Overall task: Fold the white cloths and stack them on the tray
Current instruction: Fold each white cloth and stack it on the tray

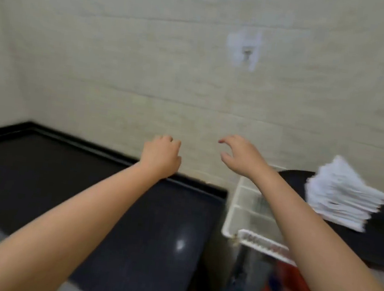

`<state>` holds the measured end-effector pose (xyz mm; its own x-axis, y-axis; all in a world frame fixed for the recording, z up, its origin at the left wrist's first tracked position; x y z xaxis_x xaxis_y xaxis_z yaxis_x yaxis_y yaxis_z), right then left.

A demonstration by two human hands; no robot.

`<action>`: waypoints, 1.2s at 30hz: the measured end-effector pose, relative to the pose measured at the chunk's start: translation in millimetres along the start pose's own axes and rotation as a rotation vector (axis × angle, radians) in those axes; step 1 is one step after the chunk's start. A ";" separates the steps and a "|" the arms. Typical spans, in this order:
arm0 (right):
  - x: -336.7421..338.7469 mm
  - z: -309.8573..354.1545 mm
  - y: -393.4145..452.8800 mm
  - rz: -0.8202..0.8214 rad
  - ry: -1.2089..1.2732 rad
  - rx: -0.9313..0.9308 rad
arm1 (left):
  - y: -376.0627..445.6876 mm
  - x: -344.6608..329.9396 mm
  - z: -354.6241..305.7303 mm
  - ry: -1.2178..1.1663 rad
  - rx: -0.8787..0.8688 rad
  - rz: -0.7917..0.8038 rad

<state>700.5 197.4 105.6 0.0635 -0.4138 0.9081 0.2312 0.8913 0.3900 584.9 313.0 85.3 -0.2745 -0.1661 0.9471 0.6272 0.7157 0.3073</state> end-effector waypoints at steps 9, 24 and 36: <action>-131.6 336.6 134.5 0.110 0.219 0.437 | -119.2 65.9 357.5 0.302 0.595 -0.088; -303.7 785.1 236.1 0.270 0.407 1.088 | -285.0 108.7 756.8 0.466 1.267 -0.030; -411.6 1063.2 315.4 0.422 0.532 1.333 | -366.4 143.6 999.9 0.439 1.615 -0.108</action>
<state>-284.9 845.8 16.7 0.3027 0.1548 0.9404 -0.9077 0.3476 0.2349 -413.1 705.2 16.4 0.1219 -0.2220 0.9674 -0.7973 0.5586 0.2286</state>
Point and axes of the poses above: each hand's wrist, its own y-axis towards the middle knuckle, its own x-axis out of the back of the hand, z = x × y, the point moved 7 cm from there along y, towards the middle knuckle, and after that the axes turned 14 degrees about x, right-handed, at the moved point
